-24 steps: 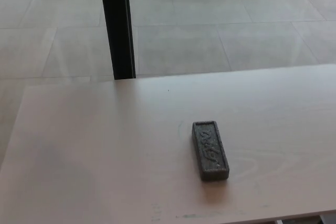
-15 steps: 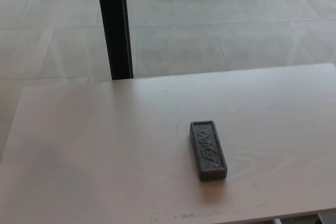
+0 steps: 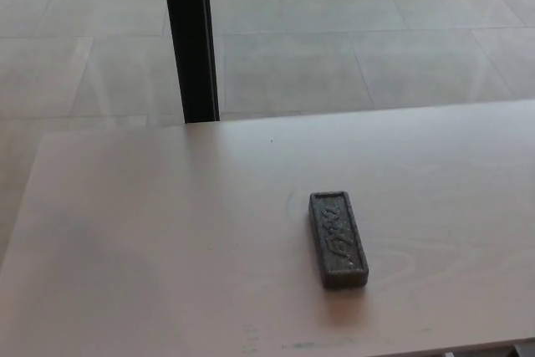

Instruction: The robot uses its right hand to hold the eraser kept in the middle of the desk and use it to wipe the desk by swiping its surface twice

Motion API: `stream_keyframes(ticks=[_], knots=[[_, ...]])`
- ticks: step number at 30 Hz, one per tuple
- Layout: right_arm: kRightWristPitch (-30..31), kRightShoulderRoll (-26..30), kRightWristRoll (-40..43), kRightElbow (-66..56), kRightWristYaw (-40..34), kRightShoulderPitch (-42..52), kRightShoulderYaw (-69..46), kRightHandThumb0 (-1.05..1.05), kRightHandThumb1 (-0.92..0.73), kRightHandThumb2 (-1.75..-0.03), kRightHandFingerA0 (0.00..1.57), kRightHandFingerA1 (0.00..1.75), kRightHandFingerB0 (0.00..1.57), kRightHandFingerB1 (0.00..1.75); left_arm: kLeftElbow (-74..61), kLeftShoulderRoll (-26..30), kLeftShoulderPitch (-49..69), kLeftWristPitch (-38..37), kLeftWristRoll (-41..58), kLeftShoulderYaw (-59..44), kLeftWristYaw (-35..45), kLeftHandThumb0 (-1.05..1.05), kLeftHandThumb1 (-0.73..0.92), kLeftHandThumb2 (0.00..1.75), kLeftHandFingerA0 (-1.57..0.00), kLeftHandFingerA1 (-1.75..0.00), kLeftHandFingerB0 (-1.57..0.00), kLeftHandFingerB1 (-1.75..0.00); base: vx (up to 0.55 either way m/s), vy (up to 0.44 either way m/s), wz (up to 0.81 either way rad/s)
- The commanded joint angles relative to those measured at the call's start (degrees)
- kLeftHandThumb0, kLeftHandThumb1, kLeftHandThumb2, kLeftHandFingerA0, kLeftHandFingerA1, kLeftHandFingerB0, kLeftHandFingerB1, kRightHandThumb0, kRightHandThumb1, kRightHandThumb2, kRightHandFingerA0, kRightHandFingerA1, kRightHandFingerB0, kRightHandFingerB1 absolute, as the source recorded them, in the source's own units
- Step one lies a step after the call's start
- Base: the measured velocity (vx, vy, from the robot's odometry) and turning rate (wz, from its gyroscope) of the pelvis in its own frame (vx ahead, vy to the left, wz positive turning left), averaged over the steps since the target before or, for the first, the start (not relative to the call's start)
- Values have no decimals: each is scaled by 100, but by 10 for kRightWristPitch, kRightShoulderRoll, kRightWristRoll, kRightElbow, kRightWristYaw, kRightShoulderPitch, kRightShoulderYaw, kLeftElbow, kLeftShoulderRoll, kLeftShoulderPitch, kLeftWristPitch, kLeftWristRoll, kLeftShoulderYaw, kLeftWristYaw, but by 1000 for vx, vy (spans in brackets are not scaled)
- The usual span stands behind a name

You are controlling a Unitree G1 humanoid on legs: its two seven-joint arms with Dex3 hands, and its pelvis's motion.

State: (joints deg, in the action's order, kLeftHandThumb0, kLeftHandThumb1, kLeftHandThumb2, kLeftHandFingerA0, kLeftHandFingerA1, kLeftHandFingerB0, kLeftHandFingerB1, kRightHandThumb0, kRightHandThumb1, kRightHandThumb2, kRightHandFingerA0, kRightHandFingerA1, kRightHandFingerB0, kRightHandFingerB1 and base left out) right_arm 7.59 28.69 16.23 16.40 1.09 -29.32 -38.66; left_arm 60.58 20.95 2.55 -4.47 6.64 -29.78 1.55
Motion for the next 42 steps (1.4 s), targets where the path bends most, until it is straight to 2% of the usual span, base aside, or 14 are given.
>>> stream_keyframes(ticks=[1,5,6,7,8,13,14,17,18,21,31,34,35,42], knots=[[77,-7,-4,-63,-6,-131,112,-26,-54,-105,98,175,77,144,20,25,-4,7,27,-10,11,-43,68,60,-77,-79,-62,-66,0,0,0],[134,-84,12,-118,-18,-145,188,-31,-58,-89,100,175,78,133,19,26,-8,10,26,-6,6,-44,67,60,-78,-77,-62,-65,0,0,0],[155,-96,17,-115,-18,-151,200,-32,-60,-90,100,175,76,131,19,26,-8,8,27,-6,7,-47,50,93,-77,-82,-55,-70,0,0,0],[160,-107,21,-109,-14,-154,208,-41,-54,-106,121,136,88,111,20,26,-9,8,25,-5,5,-47,50,93,-77,-82,-58,-71,0,0,0],[133,-119,8,-91,4,-150,229,-34,-61,-94,101,175,76,123,20,27,-8,5,22,-2,7,-44,67,60,-77,-77,-63,-65,0,0,0],[102,-158,-10,-57,17,-137,274,-35,-54,-98,96,175,84,119,26,30,-8,6,25,0,5,-42,67,60,-78,-77,-63,-66,0,0,0],[87,-179,-38,-47,16,-129,315,-38,-50,-104,99,175,85,130,24,31,-9,12,25,3,7,-45,52,95,-75,-82,-55,-69,-37,-12,11],[92,-202,-77,-40,2,-120,377,-35,-52,-110,98,175,81,147,21,28,-10,14,26,5,1,-47,51,94,-77,-83,-59,-72,0,0,0],[98,-217,-92,-21,2,-121,409,-36,-57,-102,97,175,79,152,27,28,-10,7,27,4,5,-44,67,60,-78,-79,-65,-67,0,0,0],[101,-237,-108,-6,-2,-121,446,-31,-56,-104,100,175,80,153,38,28,-12,-3,25,8,7,-47,51,94,-77,-82,-56,-70,0,0,0],[77,-265,-139,49,-5,-87,472,-33,-57,-107,101,175,80,162,27,27,-15,14,40,4,6,-43,66,60,-76,-79,-61,-65,0,0,0],[72,-262,-147,60,-2,-78,471,-32,-57,-104,102,175,72,169,16,27,-10,17,34,12,2,-45,51,94,-76,-82,-56,-70,0,0,0],[81,-261,-151,66,-7,-77,469,-32,-57,-105,97,175,76,161,20,27,-14,14,40,8,-1,-42,66,60,-78,-79,-63,-66,0,0,0],[55,-259,-168,108,-11,-64,461,-31,-63,-95,97,175,68,169,30,33,-12,3,33,20,4,-45,68,60,-77,-77,-63,-66,0,0,0]])
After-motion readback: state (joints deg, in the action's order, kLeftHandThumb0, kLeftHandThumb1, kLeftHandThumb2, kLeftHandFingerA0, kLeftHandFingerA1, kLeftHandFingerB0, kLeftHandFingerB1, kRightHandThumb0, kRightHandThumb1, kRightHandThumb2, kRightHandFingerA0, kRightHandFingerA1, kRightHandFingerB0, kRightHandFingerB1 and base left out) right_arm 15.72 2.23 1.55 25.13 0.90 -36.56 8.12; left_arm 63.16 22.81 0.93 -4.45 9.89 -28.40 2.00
